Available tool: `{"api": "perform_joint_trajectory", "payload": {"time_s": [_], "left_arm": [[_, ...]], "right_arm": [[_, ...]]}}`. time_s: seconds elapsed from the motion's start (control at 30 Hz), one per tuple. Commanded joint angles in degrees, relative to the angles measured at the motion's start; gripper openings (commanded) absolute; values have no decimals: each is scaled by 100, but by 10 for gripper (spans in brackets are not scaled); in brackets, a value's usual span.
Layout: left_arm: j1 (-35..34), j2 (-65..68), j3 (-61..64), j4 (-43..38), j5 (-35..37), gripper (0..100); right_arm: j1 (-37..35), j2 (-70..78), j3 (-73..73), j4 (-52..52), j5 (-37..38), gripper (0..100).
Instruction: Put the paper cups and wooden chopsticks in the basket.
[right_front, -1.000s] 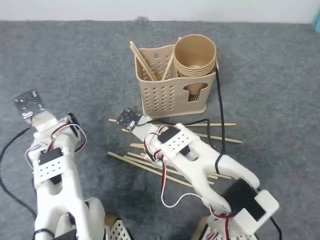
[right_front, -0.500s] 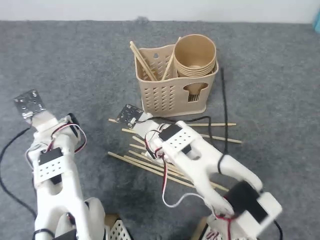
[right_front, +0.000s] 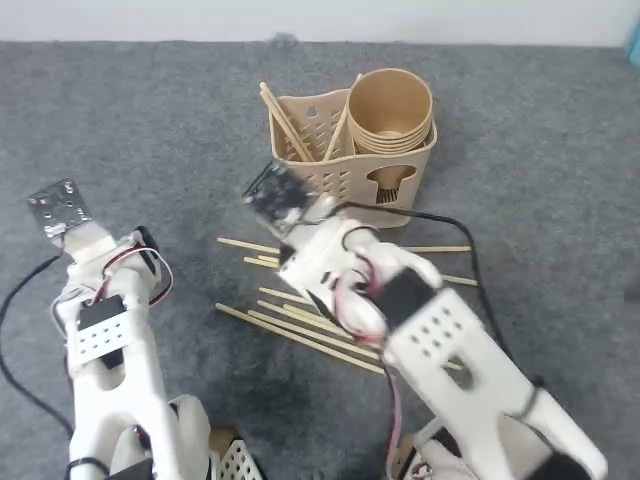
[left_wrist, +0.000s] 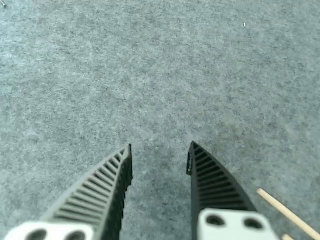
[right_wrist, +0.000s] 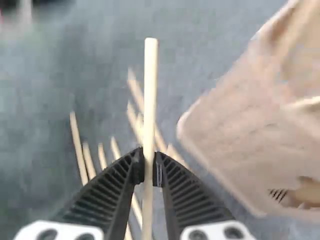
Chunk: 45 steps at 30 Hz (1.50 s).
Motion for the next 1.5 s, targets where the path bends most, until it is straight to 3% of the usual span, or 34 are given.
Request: {"api": "perform_joint_trajectory", "payload": {"time_s": [0.0, 0.3, 0.4, 0.6, 0.97, 1.13, 1.27, 1.47], "left_arm": [[0, 9, -215, -149, 62, 170], [-9, 9, -215, -149, 62, 170], [-9, 9, -215, -149, 62, 170], [-9, 9, -215, -149, 62, 170], [0, 9, -215, -149, 53, 170], [0, 9, -215, -149, 53, 170], [0, 9, -215, -149, 53, 170], [0, 9, -215, -158, 53, 171]], "right_arm": [[171, -831, -105, -655, -563, 7], [919, -1138, -79, -2624, -1899, 7], [1068, -1138, 185, -3714, -2295, 7], [1121, -1086, 738, -6158, -2286, 7], [1209, 567, 501, -7530, -1266, 7], [1499, 1262, 501, -7802, -1231, 7], [1596, 1490, 501, -7187, -1257, 24], [1560, 1156, 264, -5534, -1275, 246]]}}
